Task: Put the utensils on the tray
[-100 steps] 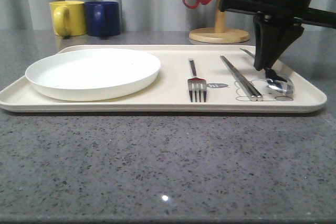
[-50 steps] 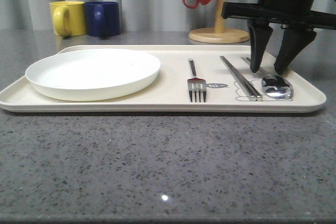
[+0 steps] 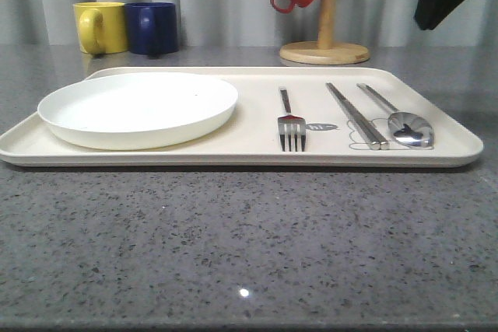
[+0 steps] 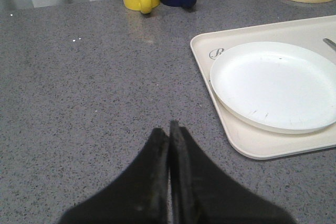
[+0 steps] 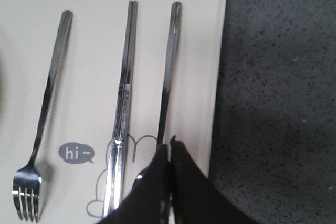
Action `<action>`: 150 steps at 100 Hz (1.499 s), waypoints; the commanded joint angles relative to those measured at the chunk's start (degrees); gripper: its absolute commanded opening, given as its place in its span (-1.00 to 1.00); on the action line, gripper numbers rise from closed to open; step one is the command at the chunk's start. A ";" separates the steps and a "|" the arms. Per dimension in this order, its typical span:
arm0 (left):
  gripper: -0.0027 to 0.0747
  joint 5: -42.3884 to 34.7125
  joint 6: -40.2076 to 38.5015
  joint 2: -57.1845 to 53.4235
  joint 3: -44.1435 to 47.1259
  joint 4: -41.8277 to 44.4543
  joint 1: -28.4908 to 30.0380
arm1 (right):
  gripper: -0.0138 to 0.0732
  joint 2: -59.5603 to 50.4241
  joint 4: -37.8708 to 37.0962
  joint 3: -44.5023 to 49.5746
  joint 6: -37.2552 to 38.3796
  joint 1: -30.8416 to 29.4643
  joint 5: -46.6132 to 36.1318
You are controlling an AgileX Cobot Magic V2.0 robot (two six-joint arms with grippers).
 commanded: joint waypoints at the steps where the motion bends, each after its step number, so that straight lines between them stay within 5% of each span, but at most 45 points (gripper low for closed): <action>1: -0.98 -4.20 -0.36 0.39 -1.56 -0.66 -0.33 | -0.82 -7.53 -2.43 3.57 -0.60 -0.03 -7.72; 23: -0.98 -4.20 -0.36 0.39 -1.56 -0.66 -0.33 | -0.82 -22.38 -8.94 18.57 -0.60 -0.03 -19.25; 78: -0.98 -4.20 -0.36 0.39 -1.56 -0.66 -0.33 | -0.82 -47.26 -18.30 33.48 -0.60 -0.03 -21.33; 95: -0.98 -4.20 -0.36 0.39 -1.56 -0.66 -0.33 | -0.82 -54.42 -20.72 40.19 -0.60 -1.98 -32.47; 125: -0.98 -4.20 -0.36 0.39 -1.56 -0.66 -0.33 | -0.82 -65.57 -11.74 58.62 -5.15 -16.05 -58.54; 150: -0.98 -4.20 -0.36 0.39 -1.56 -0.66 -0.33 | -0.82 -73.82 -3.56 70.13 -12.75 -21.29 -57.46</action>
